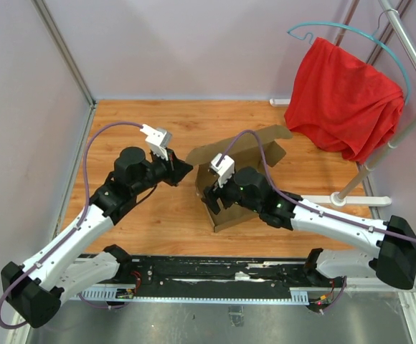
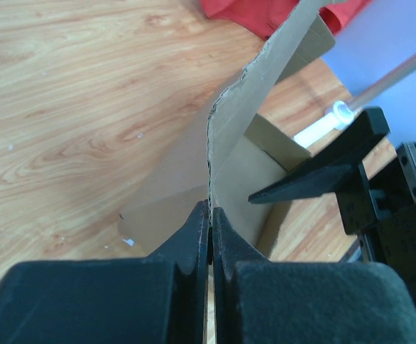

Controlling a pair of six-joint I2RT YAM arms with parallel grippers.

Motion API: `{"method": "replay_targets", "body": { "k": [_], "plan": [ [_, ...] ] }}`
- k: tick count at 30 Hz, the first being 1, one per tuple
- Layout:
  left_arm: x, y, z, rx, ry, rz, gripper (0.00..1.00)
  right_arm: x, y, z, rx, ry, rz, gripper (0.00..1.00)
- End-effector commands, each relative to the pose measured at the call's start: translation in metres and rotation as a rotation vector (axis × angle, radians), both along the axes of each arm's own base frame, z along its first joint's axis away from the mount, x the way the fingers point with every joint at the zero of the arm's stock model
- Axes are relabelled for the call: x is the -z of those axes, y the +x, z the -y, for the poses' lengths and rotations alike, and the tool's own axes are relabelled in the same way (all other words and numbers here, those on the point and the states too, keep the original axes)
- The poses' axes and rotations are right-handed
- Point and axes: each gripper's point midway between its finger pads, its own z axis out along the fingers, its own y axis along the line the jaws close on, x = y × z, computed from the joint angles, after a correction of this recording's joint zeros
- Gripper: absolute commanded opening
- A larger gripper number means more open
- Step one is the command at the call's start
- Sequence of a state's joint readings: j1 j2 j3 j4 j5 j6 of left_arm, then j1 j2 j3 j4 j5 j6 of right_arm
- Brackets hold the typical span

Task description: Fold the paper box

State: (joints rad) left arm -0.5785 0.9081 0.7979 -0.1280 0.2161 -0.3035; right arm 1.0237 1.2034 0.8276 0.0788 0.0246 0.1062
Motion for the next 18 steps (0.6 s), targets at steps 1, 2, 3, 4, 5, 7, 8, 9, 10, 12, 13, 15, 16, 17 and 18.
{"method": "replay_targets", "body": {
  "k": [1,2,3,4,5,7,8,9,10,12,13,15,16,17,18],
  "plan": [
    [-0.027,0.013,-0.011,-0.124,-0.061,0.023,0.00,-0.023,0.008,-0.010,0.092,0.055,0.029,0.76],
    [-0.032,0.015,-0.012,-0.145,-0.077,0.027,0.00,-0.025,0.009,-0.013,0.108,0.062,0.034,0.76],
    [-0.035,0.018,-0.014,-0.166,-0.091,0.025,0.00,-0.027,0.010,-0.016,0.127,0.068,0.045,0.77],
    [-0.038,0.019,-0.015,-0.181,-0.101,0.026,0.00,-0.030,0.012,-0.018,0.154,0.076,0.051,0.77],
    [-0.041,0.021,-0.015,-0.187,-0.110,0.028,0.00,-0.032,0.014,-0.020,0.178,0.083,0.052,0.77],
    [-0.045,0.022,-0.013,-0.185,-0.121,0.026,0.00,-0.034,0.018,-0.024,0.208,0.104,0.042,0.77],
    [-0.046,0.022,-0.012,-0.181,-0.122,0.026,0.00,-0.035,0.019,-0.027,0.210,0.118,0.042,0.77],
    [-0.046,0.023,-0.011,-0.176,-0.118,0.026,0.00,-0.036,0.021,-0.029,0.216,0.128,0.046,0.76],
    [-0.045,0.022,-0.010,-0.166,-0.114,0.025,0.00,-0.037,0.024,-0.031,0.228,0.136,0.050,0.75],
    [-0.043,0.020,-0.007,-0.147,-0.109,0.023,0.00,-0.038,0.028,-0.033,0.244,0.141,0.062,0.72],
    [-0.042,0.019,-0.006,-0.137,-0.104,0.022,0.00,-0.038,0.031,-0.034,0.252,0.137,0.068,0.70],
    [-0.037,0.015,-0.005,-0.115,-0.093,0.021,0.00,-0.037,0.039,-0.030,0.304,0.119,0.081,0.62],
    [-0.034,0.013,-0.005,-0.105,-0.088,0.022,0.00,-0.035,0.042,-0.029,0.322,0.110,0.086,0.57],
    [-0.031,0.010,-0.005,-0.096,-0.082,0.020,0.00,-0.034,0.043,-0.029,0.326,0.104,0.091,0.53],
    [-0.028,0.008,-0.005,-0.089,-0.076,0.018,0.00,-0.034,0.047,-0.025,0.356,0.099,0.103,0.48]
  ]
}}
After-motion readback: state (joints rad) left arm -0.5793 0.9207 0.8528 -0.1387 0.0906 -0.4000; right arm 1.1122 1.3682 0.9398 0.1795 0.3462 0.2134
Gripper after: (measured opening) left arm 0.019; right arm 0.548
